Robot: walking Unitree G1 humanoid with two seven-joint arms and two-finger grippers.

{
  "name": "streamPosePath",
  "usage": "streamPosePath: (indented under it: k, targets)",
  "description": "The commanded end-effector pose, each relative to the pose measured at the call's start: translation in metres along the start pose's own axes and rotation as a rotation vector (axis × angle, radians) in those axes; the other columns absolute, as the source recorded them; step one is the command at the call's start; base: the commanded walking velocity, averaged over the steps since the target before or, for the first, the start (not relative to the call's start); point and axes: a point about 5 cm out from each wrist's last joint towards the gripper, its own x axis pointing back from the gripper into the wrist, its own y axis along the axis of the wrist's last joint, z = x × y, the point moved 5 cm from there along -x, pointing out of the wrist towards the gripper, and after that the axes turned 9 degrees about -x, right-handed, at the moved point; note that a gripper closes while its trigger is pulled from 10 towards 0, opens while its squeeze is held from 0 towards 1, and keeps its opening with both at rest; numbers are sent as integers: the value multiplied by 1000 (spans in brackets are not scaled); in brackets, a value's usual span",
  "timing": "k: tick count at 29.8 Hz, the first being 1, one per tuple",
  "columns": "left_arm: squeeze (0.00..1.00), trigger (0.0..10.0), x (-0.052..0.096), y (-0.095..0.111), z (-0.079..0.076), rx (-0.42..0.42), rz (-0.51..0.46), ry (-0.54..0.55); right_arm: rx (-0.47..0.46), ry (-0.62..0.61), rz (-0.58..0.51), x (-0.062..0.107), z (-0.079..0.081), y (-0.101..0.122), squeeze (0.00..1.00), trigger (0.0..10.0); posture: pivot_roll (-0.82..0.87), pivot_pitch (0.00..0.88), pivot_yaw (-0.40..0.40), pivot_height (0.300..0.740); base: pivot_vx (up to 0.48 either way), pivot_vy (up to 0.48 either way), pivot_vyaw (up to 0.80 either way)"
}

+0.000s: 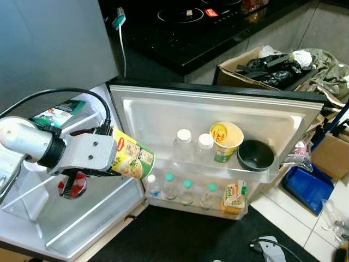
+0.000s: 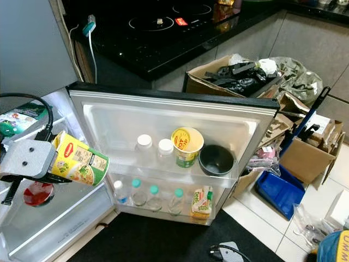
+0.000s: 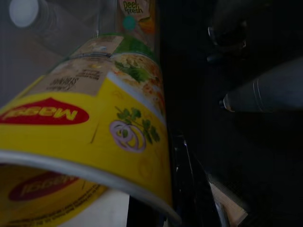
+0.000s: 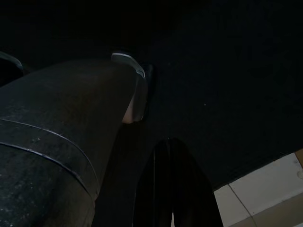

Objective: Restocking fridge

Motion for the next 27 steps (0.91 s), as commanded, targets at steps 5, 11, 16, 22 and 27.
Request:
streamPosePath:
  k: [5, 11, 16, 22, 27]
  targets:
    - [0, 10000, -25, -13, 9, -13, 97, 5, -3, -5, 8, 0, 1, -3, 0, 10000, -22, 46, 19, 740, 0, 0, 0]
    - [0, 10000, -38, -15, 21, -51, 132, 21, -7, -6, 12, 0, 1, -6, 0, 10000, -24, 54, 24, 740, 0, 0, 0]
    - [0, 10000, -50, -13, 31, -84, 133, 35, -14, -8, 14, 0, 2, -9, 0, 10000, -33, 74, 40, 740, 0, 0, 0]
    - [0, 10000, -84, -12, 58, -217, 213, 41, -38, -23, 27, 1, 4, -24, 0, 10000, -44, 116, 71, 740, 0, 0, 0]
    - [0, 10000, -95, -17, 72, -286, 291, 49, -48, -32, 32, 2, 5, -31, 0, 10000, -45, 126, 79, 740, 0, 0, 0]
